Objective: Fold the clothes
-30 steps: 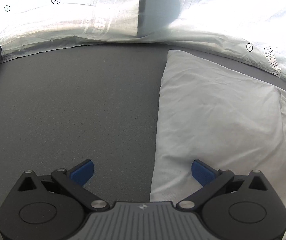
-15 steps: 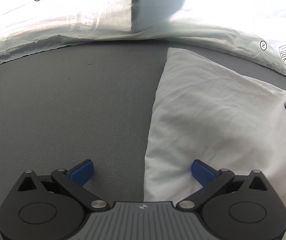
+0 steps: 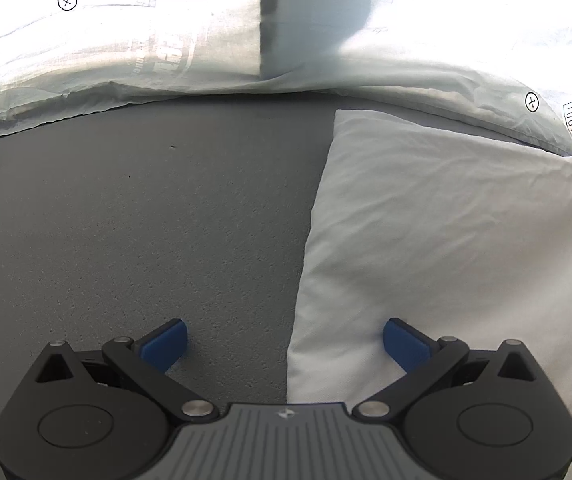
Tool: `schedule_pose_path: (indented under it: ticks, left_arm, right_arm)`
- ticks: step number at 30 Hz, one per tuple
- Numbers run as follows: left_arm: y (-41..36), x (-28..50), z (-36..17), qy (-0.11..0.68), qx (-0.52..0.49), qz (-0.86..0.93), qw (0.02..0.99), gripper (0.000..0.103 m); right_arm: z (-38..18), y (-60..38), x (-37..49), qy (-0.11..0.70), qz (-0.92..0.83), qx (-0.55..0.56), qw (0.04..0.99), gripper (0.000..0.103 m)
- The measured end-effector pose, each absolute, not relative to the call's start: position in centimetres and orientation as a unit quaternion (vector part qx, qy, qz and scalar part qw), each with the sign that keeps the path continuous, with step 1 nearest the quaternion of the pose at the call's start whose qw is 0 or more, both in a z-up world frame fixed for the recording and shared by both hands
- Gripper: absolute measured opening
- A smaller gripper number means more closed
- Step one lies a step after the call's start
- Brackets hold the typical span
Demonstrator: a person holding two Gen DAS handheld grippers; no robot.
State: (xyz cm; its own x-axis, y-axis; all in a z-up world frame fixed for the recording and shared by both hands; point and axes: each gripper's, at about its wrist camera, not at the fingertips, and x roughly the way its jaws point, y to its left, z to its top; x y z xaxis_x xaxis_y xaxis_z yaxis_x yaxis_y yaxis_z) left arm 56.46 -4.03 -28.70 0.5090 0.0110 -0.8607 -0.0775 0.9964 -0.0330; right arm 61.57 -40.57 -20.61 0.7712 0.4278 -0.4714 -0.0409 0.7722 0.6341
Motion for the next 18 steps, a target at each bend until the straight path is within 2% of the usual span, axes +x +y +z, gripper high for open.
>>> schedule_pose_path:
  ticks: [3,5,8,10,11,13,14,15,17,18]
  left_arm:
    - [-4.0,56.1,-28.8,0.487,-0.032,0.027,0.872,0.103]
    - [-4.0,56.0,-28.7,0.483,-0.031,0.026,0.874,0.103]
    - [-3.8,56.2,-28.4,0.491,-0.029,0.025,0.870,0.103]
    - [-3.6,56.3,-28.1,0.502,-0.030,0.030,0.864,0.103]
    - [-3.7,56.3,-28.1,0.506,-0.031,0.033,0.861,0.103]
    - [-4.1,55.9,-27.8,0.509,-0.025,0.036,0.859,0.103]
    - [-4.5,55.5,-27.4,0.508,-0.020,0.033,0.860,0.103]
    - [-5.0,54.9,-26.9,0.504,-0.017,0.029,0.863,0.103]
    - [-6.1,53.4,-25.7,0.492,-0.013,0.024,0.870,0.103]
    - [-6.7,52.6,-25.1,0.486,-0.013,0.022,0.874,0.103]
  right_arm:
    - [-20.7,-40.8,61.8,0.325,0.112,0.277,0.897,0.001]
    - [-22.8,-40.3,62.5,0.378,0.081,0.237,0.891,0.001]
    - [-24.3,-40.4,62.3,0.417,0.057,0.215,0.881,0.009]
    - [-23.8,-41.1,61.0,0.407,0.045,0.213,0.887,0.034]
    - [-23.4,-41.6,60.0,0.401,0.038,0.210,0.891,0.054]
    - [-22.9,-42.9,57.8,0.387,0.027,0.207,0.898,0.060]
    - [-22.7,-43.8,56.2,0.379,0.021,0.209,0.901,0.067]
    - [-22.5,-44.9,54.5,0.370,0.013,0.210,0.905,0.080]
    - [-22.1,-46.9,51.2,0.352,-0.006,0.210,0.912,0.093]
    - [-21.9,-47.9,49.6,0.343,-0.015,0.210,0.915,0.095]
